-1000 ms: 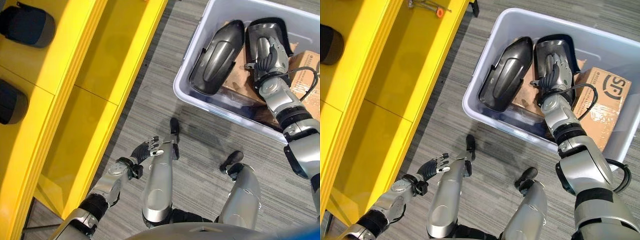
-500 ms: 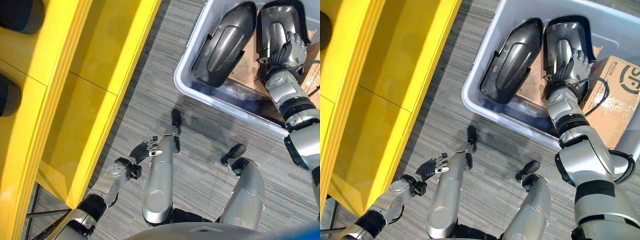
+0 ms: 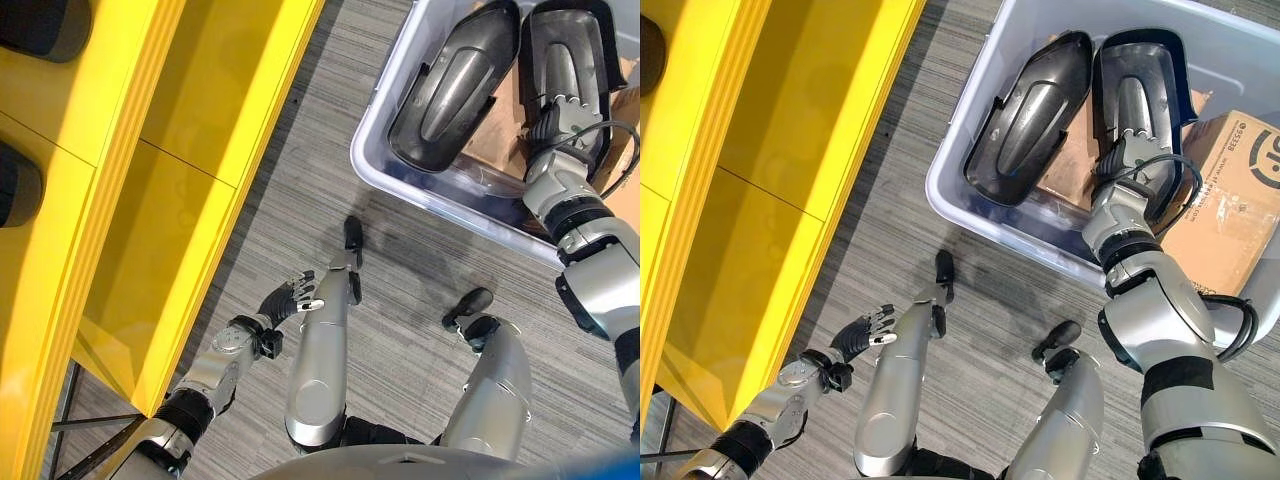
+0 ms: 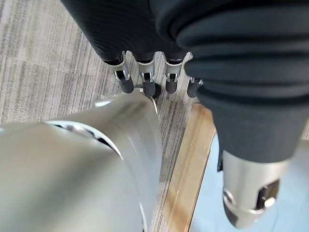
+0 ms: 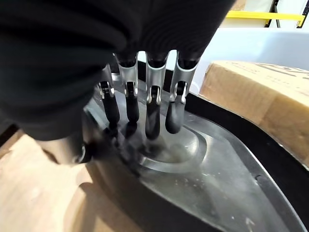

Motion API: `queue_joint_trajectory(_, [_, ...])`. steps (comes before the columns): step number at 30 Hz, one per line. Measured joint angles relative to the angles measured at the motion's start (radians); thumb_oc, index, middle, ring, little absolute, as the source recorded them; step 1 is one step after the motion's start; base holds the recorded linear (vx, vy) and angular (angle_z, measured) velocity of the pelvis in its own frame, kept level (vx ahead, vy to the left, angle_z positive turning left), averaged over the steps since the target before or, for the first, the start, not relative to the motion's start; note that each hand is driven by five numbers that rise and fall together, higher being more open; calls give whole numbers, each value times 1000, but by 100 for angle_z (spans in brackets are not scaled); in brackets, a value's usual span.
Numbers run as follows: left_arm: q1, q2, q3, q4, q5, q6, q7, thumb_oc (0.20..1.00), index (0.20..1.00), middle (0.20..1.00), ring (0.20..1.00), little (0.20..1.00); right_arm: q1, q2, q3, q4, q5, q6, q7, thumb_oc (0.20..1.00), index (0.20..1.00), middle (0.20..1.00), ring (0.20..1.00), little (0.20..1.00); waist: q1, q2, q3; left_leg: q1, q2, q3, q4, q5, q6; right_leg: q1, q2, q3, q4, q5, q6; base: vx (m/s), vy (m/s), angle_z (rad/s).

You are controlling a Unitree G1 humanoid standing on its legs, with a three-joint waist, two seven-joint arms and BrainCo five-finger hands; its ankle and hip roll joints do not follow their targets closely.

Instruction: Move parts from the plastic box to the shelf.

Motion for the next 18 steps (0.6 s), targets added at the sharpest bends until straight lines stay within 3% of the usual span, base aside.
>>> queue_joint_trajectory(4, [0, -5, -2, 5, 1, -15, 0, 1000, 1000, 1000, 1000, 1000, -9, 3, 7, 23, -48, 18, -8, 200, 200, 200, 200, 200, 2, 21, -14, -13, 0, -9, 1, 0, 1, -4, 0, -10, 0, -2, 0, -5, -6, 5])
queue_joint_trajectory(10, [1, -8, -3, 20, 1, -23, 0, 1000, 1000, 1000, 1000, 1000, 0, 5, 27, 25, -81, 16, -38, 200, 200, 200, 200, 200, 0, 26, -17, -16, 0, -9, 0, 1, 1, -7, 0, -10, 1, -3, 0, 0, 0, 0])
queue_joint_trajectory(14, [0, -14, -16, 22, 0, -40, 1, 1000, 1000, 1000, 1000, 1000, 31, 17, 12, 14, -27, -18, -208, 200, 200, 200, 200, 200, -4, 26, -17, -27, 0, -8, 1, 1, 2, -20, 0, -8, 0, -3, 0, 0, 0, 0])
queue_joint_trajectory(18, [-2, -22, -38, 22, 0, -43, 4, 1000, 1000, 1000, 1000, 1000, 66, 14, -14, -10, 0, -109, -314, 200, 200, 200, 200, 200, -13, 26, -17, -28, 1, -7, 3, 6, 5, -21, 2, -8, -1, 2, 6, 0, 0, 0])
